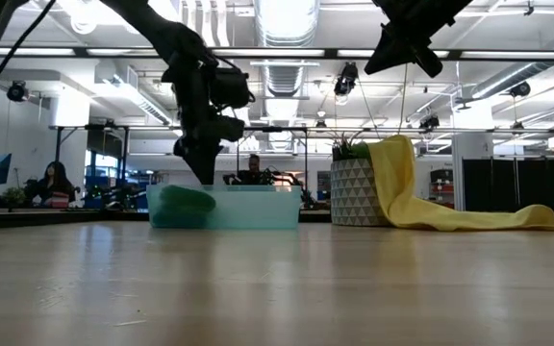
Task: Fold microfiber towels
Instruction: Put the folded green microfiber towel into the blue bin
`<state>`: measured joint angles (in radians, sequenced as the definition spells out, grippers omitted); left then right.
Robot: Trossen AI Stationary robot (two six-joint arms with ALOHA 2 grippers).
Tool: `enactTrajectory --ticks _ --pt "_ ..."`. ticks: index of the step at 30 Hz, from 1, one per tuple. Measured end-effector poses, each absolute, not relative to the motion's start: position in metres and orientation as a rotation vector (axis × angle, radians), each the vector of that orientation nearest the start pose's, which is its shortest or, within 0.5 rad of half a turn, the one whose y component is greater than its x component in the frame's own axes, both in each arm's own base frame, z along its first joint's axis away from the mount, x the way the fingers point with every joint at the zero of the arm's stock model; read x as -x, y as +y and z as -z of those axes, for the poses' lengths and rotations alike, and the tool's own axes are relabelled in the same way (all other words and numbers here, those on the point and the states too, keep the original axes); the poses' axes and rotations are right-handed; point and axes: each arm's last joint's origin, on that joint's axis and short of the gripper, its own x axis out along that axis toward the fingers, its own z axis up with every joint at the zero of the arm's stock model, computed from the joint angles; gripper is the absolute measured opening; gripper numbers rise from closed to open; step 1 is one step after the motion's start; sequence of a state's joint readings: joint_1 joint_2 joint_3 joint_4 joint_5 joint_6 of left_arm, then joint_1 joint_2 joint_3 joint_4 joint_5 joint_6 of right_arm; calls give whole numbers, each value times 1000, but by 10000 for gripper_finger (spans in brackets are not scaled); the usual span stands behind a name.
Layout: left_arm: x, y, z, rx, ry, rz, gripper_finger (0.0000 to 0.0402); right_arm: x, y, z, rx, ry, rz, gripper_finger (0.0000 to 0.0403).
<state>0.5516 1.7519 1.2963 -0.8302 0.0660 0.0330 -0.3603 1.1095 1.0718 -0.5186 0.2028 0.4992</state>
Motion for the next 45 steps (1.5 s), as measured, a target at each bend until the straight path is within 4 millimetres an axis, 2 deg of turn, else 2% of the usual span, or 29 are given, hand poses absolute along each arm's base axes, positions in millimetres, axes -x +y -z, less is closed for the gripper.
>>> enactTrajectory --ticks 4,8,15,21,30,38,45 --pt "-297 169 -204 344 1268 -381 0 -214 -87 -340 -519 413 678 9" --pt "-293 167 -192 357 1325 -382 0 -214 -86 -340 -522 413 677 9" --pt "-283 161 -208 367 1337 -387 0 -215 -86 -340 -525 413 675 9" --pt "-276 154 -212 402 1357 -406 0 -215 -84 -340 -530 413 668 8" --pt "-269 154 -195 404 1434 -366 0 -215 -84 -340 -529 414 667 8" --pt "-257 148 -217 412 1378 -401 0 -215 -83 -340 -526 417 667 9" --pt "-254 146 -202 443 1440 -404 0 -215 -83 -339 -511 424 663 9"
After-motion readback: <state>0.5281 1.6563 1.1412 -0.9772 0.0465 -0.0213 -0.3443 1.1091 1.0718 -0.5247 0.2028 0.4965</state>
